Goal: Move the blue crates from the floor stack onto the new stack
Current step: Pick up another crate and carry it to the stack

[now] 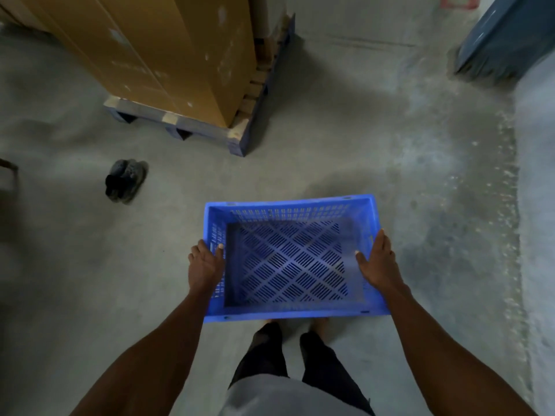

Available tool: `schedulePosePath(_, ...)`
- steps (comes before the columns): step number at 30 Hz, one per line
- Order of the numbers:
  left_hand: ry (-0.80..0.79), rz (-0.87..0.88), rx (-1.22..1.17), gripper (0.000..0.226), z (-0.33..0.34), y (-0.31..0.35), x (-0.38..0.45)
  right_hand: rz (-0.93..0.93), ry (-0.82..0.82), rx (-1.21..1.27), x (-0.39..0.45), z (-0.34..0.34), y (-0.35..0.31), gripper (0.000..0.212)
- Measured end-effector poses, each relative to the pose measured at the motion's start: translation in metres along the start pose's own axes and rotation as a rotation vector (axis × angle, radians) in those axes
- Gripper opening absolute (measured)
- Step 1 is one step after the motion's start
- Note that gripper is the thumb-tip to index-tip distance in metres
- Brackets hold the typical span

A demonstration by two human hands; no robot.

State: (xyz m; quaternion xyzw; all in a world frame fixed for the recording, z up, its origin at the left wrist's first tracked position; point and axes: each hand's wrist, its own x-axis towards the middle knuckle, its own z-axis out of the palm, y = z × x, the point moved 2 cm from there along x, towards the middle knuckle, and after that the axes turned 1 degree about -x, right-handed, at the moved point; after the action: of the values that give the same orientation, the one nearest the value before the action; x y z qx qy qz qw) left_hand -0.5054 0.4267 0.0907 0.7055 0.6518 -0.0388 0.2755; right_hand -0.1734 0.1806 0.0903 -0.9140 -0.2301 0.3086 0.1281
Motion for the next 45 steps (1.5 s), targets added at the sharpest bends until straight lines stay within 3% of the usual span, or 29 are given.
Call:
schedulePosePath(2,-0.011,-0.027,-0.126,0.050,0.005,-0.002,0.006,0.024,0.041,0.104,0.011,0.002,0.002,0.085)
schedulePosePath(6,-0.047,-0.097,-0.341,0.037,0.006,-0.008,0.013,0.170,0.101,0.291,0.031,-0.001,0.013,0.047)
schedulePosePath(11,-0.138,-0.293,-0.804,0.040,0.007,-0.006,0.024,0.332,-0.016,0.590,0.047,0.003,0.020,0.056)
schedulePosePath(18,-0.206,-0.415,-0.775,0.062,0.008,-0.011,0.032,0.418,-0.132,0.790,0.057,0.002,0.026,0.057)
schedulePosePath(23,-0.209,-0.315,-0.745,0.056,-0.006,-0.015,0.029,0.368,-0.200,0.865,0.043,-0.013,0.029,0.057)
schedulePosePath(31,-0.409,-0.182,-0.955,0.058,-0.074,0.006,0.007,0.264,-0.269,1.114,-0.011,-0.072,0.036,0.051)
schedulePosePath(39,-0.436,0.033,-0.963,0.052,-0.149,0.099,-0.017,0.208,-0.120,1.213,-0.061,-0.161,0.029,0.048)
schedulePosePath(45,-0.545,0.159,-0.903,0.051,-0.168,0.166,-0.024,0.253,0.121,1.249,-0.126,-0.202,0.047,0.048)
